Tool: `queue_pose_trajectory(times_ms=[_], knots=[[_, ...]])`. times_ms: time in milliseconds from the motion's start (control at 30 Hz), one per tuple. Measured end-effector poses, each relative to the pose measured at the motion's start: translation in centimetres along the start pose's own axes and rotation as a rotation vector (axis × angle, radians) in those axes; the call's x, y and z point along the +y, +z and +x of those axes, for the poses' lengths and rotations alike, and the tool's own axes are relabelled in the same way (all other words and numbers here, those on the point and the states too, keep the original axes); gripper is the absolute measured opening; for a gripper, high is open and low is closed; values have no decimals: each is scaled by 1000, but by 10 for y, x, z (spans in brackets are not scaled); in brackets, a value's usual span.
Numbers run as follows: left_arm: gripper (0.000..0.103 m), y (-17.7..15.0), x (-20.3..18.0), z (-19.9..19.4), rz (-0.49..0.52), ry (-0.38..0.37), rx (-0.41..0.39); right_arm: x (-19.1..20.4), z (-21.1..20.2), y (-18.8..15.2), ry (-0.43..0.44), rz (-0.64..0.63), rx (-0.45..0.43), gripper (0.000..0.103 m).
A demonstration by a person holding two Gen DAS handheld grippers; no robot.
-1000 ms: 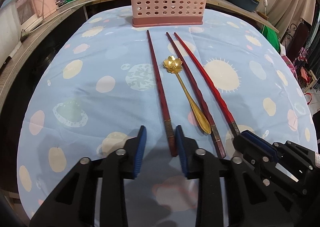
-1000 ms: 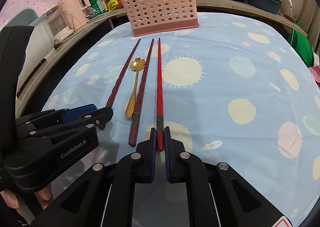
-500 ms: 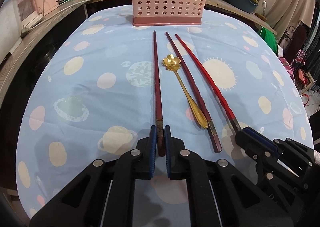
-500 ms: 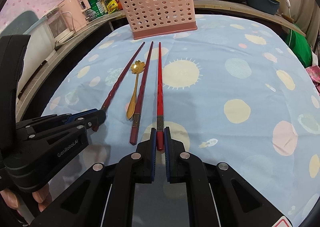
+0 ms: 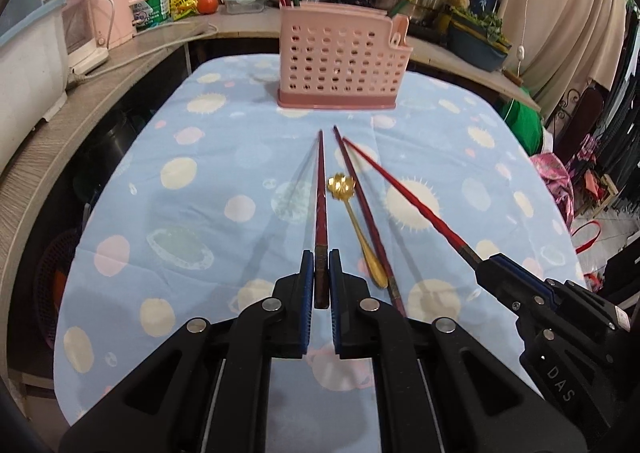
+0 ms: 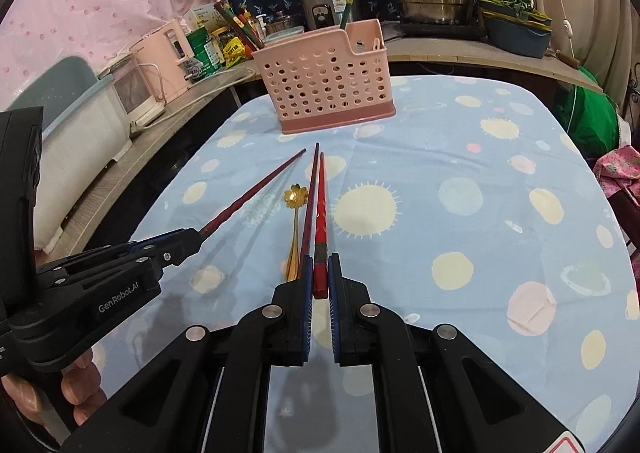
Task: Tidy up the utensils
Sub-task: 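Lift the red chopstick with the right tool while the left tool carries its chopstick above the basket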
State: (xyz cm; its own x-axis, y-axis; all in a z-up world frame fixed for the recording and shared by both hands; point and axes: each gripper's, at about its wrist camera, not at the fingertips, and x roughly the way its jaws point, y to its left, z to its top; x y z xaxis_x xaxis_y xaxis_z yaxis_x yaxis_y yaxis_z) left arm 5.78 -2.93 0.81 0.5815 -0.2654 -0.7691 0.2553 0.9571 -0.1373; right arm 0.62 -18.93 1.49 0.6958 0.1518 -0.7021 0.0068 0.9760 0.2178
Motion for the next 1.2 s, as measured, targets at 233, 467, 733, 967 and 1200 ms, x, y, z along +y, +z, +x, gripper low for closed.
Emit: queue_pose_trajectory(times_ms=[233, 467, 733, 967, 1200], knots=[[7, 23, 4, -32, -25, -17, -83, -5, -34, 31, 6, 22, -85, 7], [7, 56, 4, -60, -29, -22, -174, -7, -57, 66, 3, 23, -166, 7], [7, 104, 6, -77, -41, -15, -256, -1, -69, 106, -6, -14, -234, 7], [7, 149, 0, -89, -20, -10, -331, -2, -76, 152, 6, -14, -311, 7], [7, 208, -10, -110, -4, 1, -446, 1, -85, 215, 43, -7, -438, 7]])
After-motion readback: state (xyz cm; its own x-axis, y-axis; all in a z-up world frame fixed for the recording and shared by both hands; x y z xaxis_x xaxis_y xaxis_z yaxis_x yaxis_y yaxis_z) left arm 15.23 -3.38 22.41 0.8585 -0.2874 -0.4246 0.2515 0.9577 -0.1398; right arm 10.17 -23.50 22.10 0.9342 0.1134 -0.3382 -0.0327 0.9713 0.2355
